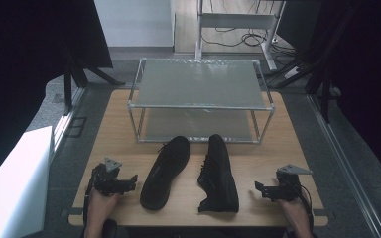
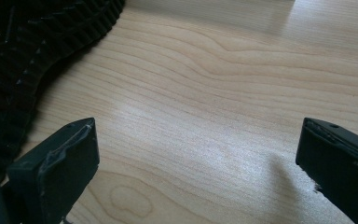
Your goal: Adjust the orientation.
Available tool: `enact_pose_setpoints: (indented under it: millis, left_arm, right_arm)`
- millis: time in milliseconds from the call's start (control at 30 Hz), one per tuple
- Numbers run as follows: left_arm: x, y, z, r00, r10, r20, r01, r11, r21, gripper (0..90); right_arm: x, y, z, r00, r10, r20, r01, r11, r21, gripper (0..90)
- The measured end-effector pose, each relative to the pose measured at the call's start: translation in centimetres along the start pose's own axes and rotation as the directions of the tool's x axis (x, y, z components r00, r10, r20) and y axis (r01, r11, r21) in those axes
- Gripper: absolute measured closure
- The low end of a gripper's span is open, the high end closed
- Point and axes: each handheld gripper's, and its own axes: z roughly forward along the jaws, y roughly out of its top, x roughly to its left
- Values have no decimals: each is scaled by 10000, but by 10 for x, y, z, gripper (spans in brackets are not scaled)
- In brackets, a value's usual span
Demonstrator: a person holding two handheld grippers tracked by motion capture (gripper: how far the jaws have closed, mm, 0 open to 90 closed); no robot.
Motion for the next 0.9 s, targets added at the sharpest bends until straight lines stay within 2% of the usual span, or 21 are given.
enact_pose_setpoints:
  millis: [133, 233, 567, 900]
  left_arm:
    - [1, 1, 0, 9998, -147, 114, 150, 9996, -221, 0]
    - [2, 0, 0, 9995, -222, 211, 224, 9997, -116, 0]
    - [1, 1, 3, 10000, 1, 29, -2, 9999, 149, 0]
    - [0, 1, 3, 9999, 131, 51, -132, 9997, 220, 0]
  right_arm:
    - [1, 0, 0, 9999, -56, -96, 56, 10000, -19, 0]
    - [2, 1, -1, 9999, -146, -85, 146, 9999, -44, 0]
    - [3, 1, 0, 9996, -239, -149, 238, 9997, -53, 0]
    - [4, 3, -2, 9991, -371, -187, 369, 9993, -118, 0]
